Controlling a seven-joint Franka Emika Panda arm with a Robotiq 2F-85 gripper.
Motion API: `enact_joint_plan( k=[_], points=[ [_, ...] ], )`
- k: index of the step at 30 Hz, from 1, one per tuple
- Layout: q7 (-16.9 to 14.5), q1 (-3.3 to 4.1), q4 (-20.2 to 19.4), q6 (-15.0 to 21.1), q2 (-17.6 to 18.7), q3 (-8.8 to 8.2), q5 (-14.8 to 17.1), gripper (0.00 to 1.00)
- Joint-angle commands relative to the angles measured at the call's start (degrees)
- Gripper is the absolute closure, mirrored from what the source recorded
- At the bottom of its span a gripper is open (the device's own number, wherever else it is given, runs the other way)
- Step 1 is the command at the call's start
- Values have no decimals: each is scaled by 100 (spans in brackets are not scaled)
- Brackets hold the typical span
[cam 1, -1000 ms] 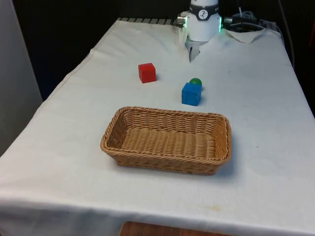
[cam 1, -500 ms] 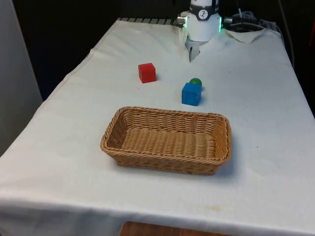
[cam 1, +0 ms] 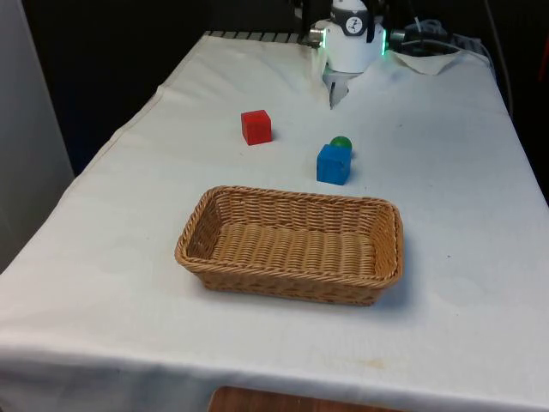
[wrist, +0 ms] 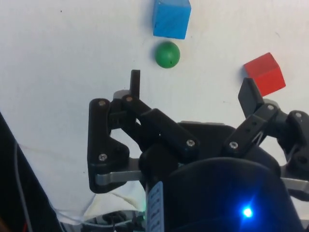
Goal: Place all non-red objects into the basket.
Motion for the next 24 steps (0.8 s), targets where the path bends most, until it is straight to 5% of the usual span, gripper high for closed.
enact_joint_plan(
  k=[1, 8, 10, 24],
  points=[
    [46, 6, -120, 155, -57, 6, 0, 0],
    [126, 0, -647, 693, -155, 0, 17, 0],
    [97, 0, -556, 561, -120, 0, 6, 0],
    [40, -23, -1409, 1667, -69, -160, 103, 0]
  ],
)
